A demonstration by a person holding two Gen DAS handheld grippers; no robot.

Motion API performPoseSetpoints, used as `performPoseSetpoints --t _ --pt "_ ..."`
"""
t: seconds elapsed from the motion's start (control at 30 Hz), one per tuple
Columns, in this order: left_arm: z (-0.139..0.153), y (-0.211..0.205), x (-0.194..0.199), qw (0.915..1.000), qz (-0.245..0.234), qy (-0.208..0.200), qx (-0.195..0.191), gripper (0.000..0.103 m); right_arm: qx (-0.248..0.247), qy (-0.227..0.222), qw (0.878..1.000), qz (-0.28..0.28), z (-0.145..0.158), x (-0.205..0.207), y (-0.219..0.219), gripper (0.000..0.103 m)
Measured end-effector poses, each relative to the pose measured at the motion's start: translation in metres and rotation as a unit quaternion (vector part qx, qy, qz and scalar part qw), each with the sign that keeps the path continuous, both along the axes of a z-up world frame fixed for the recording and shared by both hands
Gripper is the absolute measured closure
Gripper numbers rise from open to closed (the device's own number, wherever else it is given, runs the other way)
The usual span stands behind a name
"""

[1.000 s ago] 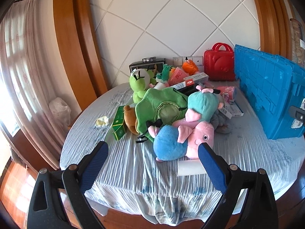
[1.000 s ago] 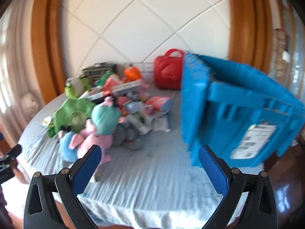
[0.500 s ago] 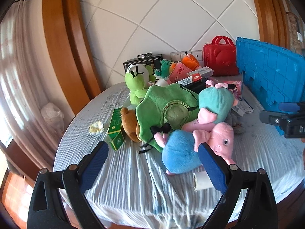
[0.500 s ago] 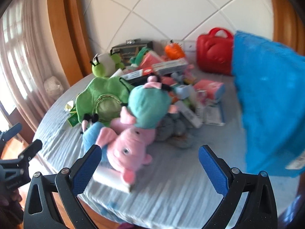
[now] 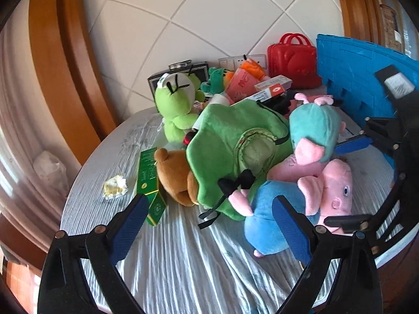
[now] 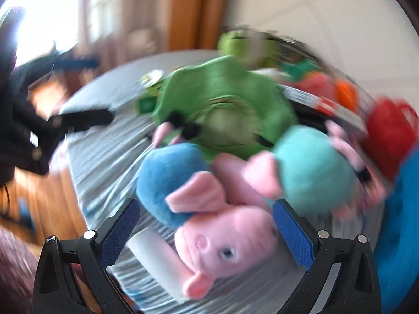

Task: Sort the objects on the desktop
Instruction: 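Grasp the blue-and-pink pig plush with the right tool while the left tool grasps the white paper roll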

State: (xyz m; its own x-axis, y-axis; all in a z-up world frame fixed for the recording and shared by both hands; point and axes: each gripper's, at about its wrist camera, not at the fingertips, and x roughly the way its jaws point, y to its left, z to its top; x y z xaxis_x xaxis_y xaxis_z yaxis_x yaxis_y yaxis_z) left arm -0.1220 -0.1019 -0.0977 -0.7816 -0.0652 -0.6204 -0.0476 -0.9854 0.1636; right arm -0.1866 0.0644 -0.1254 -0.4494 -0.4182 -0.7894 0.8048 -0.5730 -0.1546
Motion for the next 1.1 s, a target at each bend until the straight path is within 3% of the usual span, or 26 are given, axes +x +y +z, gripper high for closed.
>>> performPoseSetpoints --t 0.17,0.37,0.47,0.57,0.67,0.77,0.87,0.93,1.03,1.1 --pt "-0.005 -0.008 0.008 0.9992 0.037 -0.011 0.011 0.007 0.094 -0.030 0.992 0.079 -0.041 -0.017 -0.029 0.011" --pt "-0.019 -0.014 0.017 0.9970 0.069 -0.027 0.021 0.007 0.172 -0.010 0.973 0.152 -0.074 -0.007 -0.058 0.012" --pt "-0.025 -0.015 0.021 0.9964 0.073 -0.034 0.025 0.007 0.190 -0.017 0.971 0.142 -0.089 -0.010 -0.070 0.027" --pt "-0.030 -0.007 0.024 0.9979 0.053 -0.032 0.020 0.007 0.162 -0.046 0.979 0.114 -0.082 -0.021 -0.071 0.041" --pt "-0.035 0.008 0.024 0.9994 -0.003 -0.034 0.007 0.007 0.095 -0.095 0.987 0.084 -0.058 -0.037 -0.054 0.043" --pt "-0.048 0.028 0.020 0.9942 -0.095 -0.050 0.001 0.007 0.040 -0.121 0.990 0.067 -0.029 -0.049 -0.034 0.043" --pt "-0.066 0.056 0.013 0.9745 -0.208 -0.085 -0.002 0.007 -0.010 -0.127 0.991 0.031 0.003 -0.054 -0.009 0.043" --pt "-0.079 0.075 0.009 0.9542 -0.282 -0.099 -0.007 0.007 -0.036 -0.124 0.992 0.003 0.020 -0.060 0.001 0.043" --pt "-0.102 0.099 0.001 0.9158 -0.380 -0.129 -0.023 0.008 -0.071 -0.116 0.990 -0.048 0.035 -0.063 0.026 0.042" --pt "-0.114 0.111 -0.005 0.8917 -0.426 -0.149 -0.033 0.022 -0.083 -0.111 0.988 -0.071 0.034 -0.060 0.032 0.042"
